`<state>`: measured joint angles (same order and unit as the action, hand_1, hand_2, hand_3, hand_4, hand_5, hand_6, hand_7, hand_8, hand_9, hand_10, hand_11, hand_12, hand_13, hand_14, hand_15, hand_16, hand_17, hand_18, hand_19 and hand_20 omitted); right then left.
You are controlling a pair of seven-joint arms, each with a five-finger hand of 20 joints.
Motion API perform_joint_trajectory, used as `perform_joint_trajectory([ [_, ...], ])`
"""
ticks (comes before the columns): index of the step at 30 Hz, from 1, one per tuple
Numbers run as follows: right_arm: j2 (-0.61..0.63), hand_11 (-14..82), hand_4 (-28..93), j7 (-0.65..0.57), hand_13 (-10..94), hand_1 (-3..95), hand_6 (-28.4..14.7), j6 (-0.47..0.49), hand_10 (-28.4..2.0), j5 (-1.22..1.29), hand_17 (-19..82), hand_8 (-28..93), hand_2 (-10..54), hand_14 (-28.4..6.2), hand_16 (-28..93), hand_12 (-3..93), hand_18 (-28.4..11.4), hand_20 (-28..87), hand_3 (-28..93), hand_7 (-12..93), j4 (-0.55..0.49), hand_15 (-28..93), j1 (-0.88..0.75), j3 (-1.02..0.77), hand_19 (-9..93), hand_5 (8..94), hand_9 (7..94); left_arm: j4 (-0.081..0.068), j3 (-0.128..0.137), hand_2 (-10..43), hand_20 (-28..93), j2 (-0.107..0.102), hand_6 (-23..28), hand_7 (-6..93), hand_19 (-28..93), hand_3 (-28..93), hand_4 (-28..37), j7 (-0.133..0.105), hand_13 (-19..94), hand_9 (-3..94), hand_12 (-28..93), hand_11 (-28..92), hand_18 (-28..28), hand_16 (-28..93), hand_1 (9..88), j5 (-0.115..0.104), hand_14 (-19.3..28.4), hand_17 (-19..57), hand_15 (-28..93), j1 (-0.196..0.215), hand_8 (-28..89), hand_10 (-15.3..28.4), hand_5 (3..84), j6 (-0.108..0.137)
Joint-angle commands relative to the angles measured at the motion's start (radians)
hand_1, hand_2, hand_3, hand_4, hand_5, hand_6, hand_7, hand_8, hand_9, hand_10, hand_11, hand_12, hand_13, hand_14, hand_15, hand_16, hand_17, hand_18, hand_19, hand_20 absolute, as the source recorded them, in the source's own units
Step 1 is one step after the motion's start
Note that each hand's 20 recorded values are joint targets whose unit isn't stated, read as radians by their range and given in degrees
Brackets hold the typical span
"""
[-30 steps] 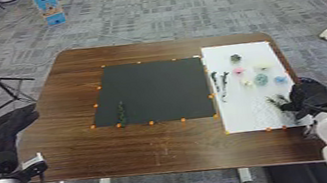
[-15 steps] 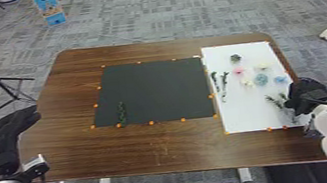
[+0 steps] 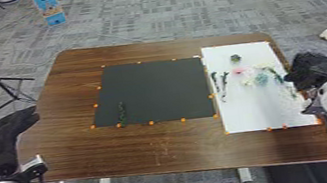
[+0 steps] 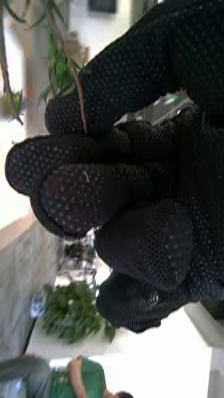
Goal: Arrange flowers
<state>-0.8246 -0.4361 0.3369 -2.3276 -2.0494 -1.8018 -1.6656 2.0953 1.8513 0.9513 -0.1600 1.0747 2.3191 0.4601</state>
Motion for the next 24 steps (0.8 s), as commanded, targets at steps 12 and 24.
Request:
perform_joint_trajectory([
  [12, -0.071, 42.8, -3, 0.045, 87, 40.4, 0.5, 0.136, -12.3, 0.045, 53, 1, 4.0, -10.9, 41, 26.8, -26.3, 71, 69, 39, -0.070, 69, 0.433, 0.473, 93, 88.7, 93.7, 0.008, 0.013, 12.6, 16, -0.023, 2.4, 18.5, 8, 70, -28.3, 0.016, 43, 53.8, 15, 23, 8.2, -1, 24.5, -0.008, 14.7, 9.3, 15, -0.008, -8, 13.0, 52.2, 0.005],
  [24, -0.250, 42.4, -3, 0.050, 87, 40.3, 0.3, 0.175, -12.5, -0.015, 53, 2, 4.1, -11.2, 41, 26.5, -26.6, 71, 69, 37, 0.059, 69, 0.551, 0.683, 93, 89.5, 93.7, 0.011, 0.009, 12.4, 16, -0.019, 2.4, 18.4, 8, 70, -28.3, 0.016, 43, 53.8, 15, 23, 8.2, -1, 24.4, -0.009, 14.7, 9.3, 15, -0.005, -8, 13.0, 52.2, 0.000],
])
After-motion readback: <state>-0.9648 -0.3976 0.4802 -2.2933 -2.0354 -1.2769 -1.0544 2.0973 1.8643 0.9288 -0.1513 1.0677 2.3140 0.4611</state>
